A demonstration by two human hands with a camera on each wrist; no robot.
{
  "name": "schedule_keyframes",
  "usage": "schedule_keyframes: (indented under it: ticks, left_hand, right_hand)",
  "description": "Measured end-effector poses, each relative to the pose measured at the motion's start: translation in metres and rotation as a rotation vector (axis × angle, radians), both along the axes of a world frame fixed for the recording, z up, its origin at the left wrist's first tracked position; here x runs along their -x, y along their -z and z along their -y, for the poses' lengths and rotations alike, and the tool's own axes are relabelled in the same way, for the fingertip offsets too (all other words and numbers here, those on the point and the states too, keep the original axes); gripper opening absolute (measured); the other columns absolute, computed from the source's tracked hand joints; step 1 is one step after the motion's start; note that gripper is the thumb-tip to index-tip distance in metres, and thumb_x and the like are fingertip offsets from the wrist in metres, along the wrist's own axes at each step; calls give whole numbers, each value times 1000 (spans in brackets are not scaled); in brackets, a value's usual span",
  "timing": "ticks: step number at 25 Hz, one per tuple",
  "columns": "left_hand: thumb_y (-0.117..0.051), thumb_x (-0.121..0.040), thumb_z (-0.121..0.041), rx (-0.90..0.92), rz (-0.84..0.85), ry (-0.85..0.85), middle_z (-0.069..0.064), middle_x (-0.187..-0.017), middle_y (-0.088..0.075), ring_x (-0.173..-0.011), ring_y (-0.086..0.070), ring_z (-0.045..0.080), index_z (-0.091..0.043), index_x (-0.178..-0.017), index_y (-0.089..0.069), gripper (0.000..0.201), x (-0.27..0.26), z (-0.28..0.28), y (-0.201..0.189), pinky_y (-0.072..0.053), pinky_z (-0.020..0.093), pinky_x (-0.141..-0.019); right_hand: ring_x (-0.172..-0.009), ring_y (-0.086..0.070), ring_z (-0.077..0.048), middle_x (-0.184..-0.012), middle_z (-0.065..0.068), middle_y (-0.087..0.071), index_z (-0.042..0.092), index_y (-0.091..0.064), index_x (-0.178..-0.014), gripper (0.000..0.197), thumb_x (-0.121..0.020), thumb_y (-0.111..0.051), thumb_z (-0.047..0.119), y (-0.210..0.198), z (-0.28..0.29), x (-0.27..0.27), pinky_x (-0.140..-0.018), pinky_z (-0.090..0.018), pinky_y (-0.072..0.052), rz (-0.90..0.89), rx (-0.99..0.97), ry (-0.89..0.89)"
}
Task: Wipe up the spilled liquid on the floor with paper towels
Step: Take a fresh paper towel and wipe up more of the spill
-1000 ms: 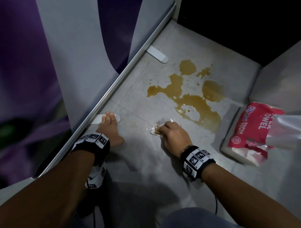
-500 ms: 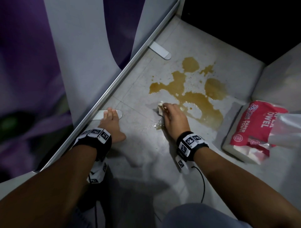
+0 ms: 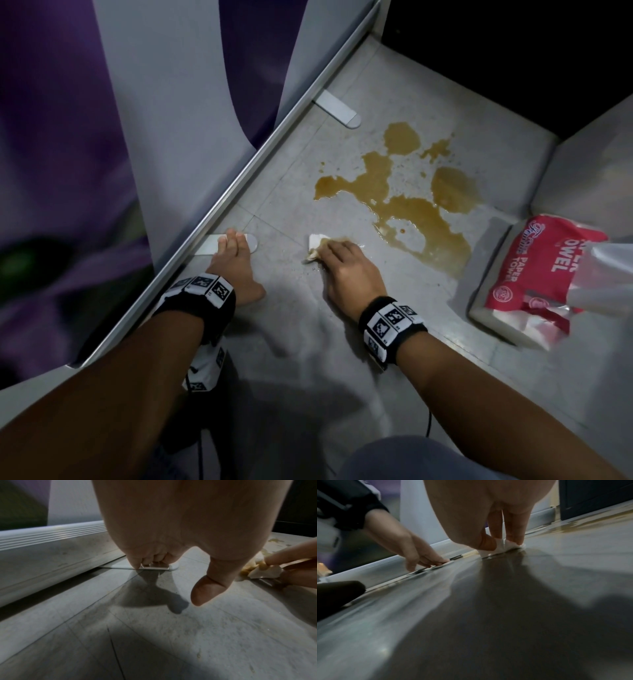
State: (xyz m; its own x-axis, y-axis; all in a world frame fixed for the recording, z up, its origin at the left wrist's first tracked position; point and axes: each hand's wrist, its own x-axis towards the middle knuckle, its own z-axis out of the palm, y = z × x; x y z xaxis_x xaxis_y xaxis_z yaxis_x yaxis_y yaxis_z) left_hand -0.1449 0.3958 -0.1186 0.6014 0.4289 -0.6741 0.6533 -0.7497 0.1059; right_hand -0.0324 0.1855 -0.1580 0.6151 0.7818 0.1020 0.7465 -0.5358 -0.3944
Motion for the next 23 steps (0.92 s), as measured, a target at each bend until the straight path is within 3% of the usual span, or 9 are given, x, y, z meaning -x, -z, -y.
schedule_keyframes:
  ticks: [3, 7, 10, 12, 16, 23]
  left_hand:
    - [-74, -72, -40, -19, -9, 8, 16, -161, 20, -150, 11, 33, -4, -153, 15, 125, -1, 1, 0, -11, 40, -123]
    - [-74, -73, -40, -17, -14, 1, 15, -161, 20, -150, 11, 32, -4, -153, 15, 124, -2, 2, -2, -9, 39, -123]
    - [-73, -74, -41, -16, -21, 14, 15, -161, 20, -150, 11, 33, -3, -153, 15, 124, -2, 0, -2, -10, 40, -123]
    - [-73, -75, -40, -7, -23, 12, 15, -161, 20, -150, 11, 33, -3, -153, 15, 123, -1, 0, -2, -10, 40, -123]
    - [-72, -75, -37, 1, -11, 7, 15, -161, 20, -150, 12, 32, -4, -153, 14, 122, 0, 0, -3, -10, 41, -123]
    - [-73, -74, -37, 6, -21, -1, 14, -161, 20, -150, 12, 32, -4, -153, 15, 122, -2, -1, -5, -10, 40, -123]
  right_hand:
    - [-123, -53, -36, -130, -17, -62, 4, -65, -122, 42, -80, -68, 6, 3, -13, 19, -99, -45, -50, -44, 31, -143]
    - [-112, -63, -36, -118, -18, -68, 2, -71, -110, 44, -67, -82, 6, 0, -12, 32, -88, -39, -56, -20, 22, -327]
    - [-108, -66, -35, -114, -17, -70, 2, -74, -103, 26, -78, -74, 8, 3, 2, 24, -84, -40, -58, 30, -54, -412]
    - [-112, -64, -35, -116, -16, -70, 3, -73, -107, 30, -79, -76, 11, 7, 16, 14, -93, -40, -55, 36, -70, -475]
    - [-115, -64, -33, -117, -14, -71, 4, -73, -111, 28, -84, -71, 13, 7, 38, -7, -100, -40, -52, 47, -106, -494]
    - [-115, -65, -30, -117, -9, -72, 8, -75, -109, 30, -80, -74, 11, 6, 56, -15, -96, -38, -55, 38, -95, -393]
